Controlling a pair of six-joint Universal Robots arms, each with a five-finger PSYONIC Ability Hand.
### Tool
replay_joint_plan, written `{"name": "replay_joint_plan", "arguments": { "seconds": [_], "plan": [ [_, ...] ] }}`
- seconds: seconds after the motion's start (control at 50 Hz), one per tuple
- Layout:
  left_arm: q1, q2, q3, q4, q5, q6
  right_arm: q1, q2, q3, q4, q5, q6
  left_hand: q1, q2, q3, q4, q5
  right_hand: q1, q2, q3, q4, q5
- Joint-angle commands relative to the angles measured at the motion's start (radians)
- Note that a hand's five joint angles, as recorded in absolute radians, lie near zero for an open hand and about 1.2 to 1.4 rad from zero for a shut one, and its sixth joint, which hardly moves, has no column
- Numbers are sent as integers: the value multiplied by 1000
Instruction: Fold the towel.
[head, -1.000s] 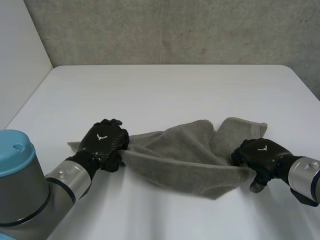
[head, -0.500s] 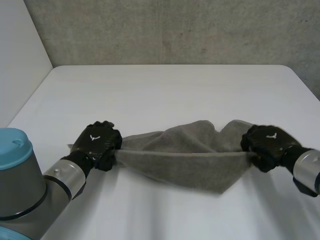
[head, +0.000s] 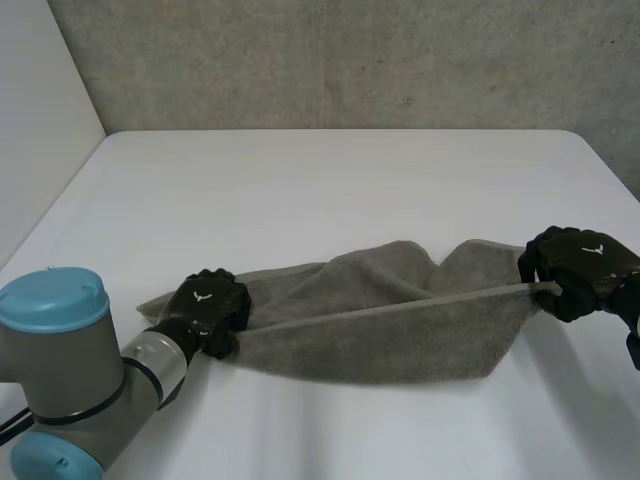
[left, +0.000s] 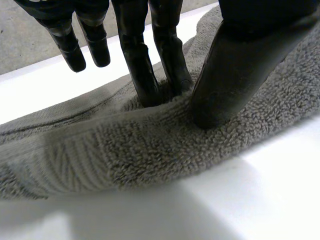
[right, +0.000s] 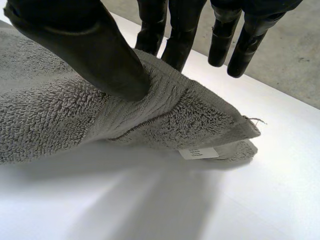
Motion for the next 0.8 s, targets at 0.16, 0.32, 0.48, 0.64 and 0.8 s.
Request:
{"name": "replay_joint_plan", "arguments": {
  "seconds": [0.16, 0.32, 0.48, 0.64, 0.8],
  "plan": [
    [58, 90, -61, -33, 3, 56, -22, -1, 4, 0, -9, -2, -84, -81, -52, -59, -76, 74, 74, -43, -76, 54],
    [87, 109, -75, -41, 1, 125, -23, -1, 8, 0, -21, -2, -105, -102, -52, -59, -96, 74, 74, -43, -76, 54],
    [110, 104, -76, -41, 8, 127, -23, -1, 10, 0, -21, 0, -67, -64, -52, -59, -58, 74, 74, -43, -76, 54],
    [107, 98, -75, -43, 15, 136, -25, -15, 13, 25, -20, -11, 373, 376, -52, -59, 382, 74, 74, -43, -76, 54],
    [110, 181, -38, -43, 61, 156, -5, -16, -45, 142, -27, -106, 373, 376, -52, -59, 382, 74, 74, -43, -76, 54]
  ]
}}
